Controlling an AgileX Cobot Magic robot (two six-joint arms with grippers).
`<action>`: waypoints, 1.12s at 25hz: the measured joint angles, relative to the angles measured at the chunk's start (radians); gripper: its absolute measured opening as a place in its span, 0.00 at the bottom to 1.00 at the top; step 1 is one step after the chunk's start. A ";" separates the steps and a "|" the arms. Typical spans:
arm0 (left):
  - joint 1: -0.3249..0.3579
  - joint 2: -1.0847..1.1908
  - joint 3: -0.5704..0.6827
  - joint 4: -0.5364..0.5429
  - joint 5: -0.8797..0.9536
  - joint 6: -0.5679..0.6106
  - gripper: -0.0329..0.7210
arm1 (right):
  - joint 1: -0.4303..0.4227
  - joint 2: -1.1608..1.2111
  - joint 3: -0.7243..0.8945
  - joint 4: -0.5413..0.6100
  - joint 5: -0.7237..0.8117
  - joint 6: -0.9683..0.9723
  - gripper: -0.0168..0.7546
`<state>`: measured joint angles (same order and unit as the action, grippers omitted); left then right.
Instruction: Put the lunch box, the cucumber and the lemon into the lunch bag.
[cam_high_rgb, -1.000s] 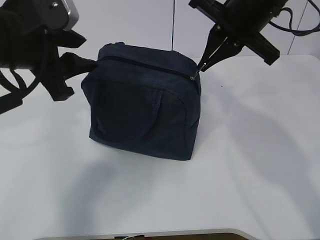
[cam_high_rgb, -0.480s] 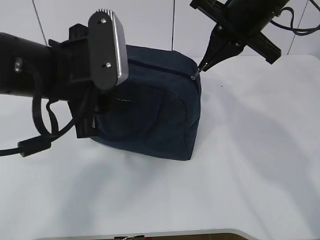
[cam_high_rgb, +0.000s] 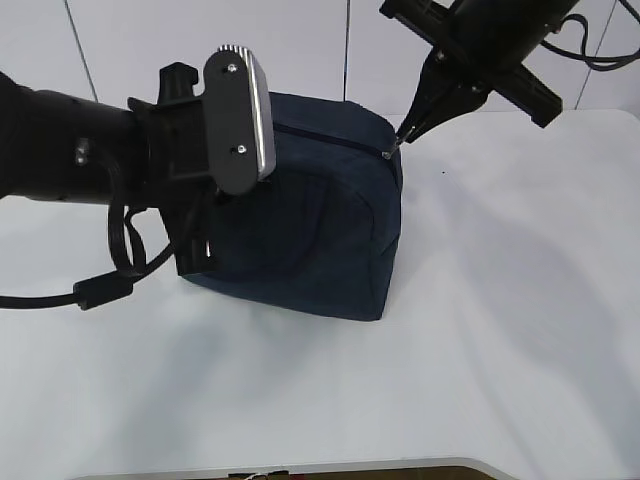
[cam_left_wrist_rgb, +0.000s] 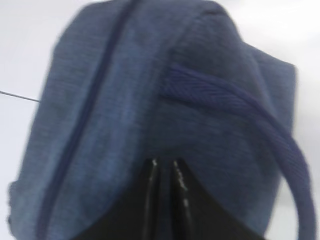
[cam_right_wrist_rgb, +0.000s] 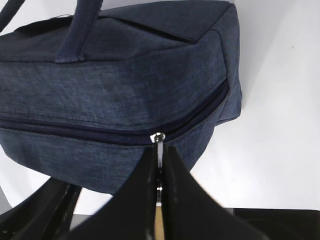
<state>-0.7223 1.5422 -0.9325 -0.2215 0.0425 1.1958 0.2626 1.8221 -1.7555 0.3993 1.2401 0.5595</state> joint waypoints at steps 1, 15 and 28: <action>0.000 0.002 0.000 0.002 -0.014 0.000 0.04 | 0.000 0.000 0.000 0.000 0.000 -0.002 0.03; 0.011 0.006 0.000 0.004 -0.031 0.002 0.01 | 0.000 0.000 0.000 -0.036 0.000 -0.016 0.03; 0.047 0.012 0.000 0.004 -0.042 0.002 0.01 | 0.000 0.000 0.067 -0.091 -0.002 -0.049 0.03</action>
<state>-0.6751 1.5545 -0.9325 -0.2177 0.0000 1.1978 0.2626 1.8221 -1.6881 0.3086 1.2381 0.5109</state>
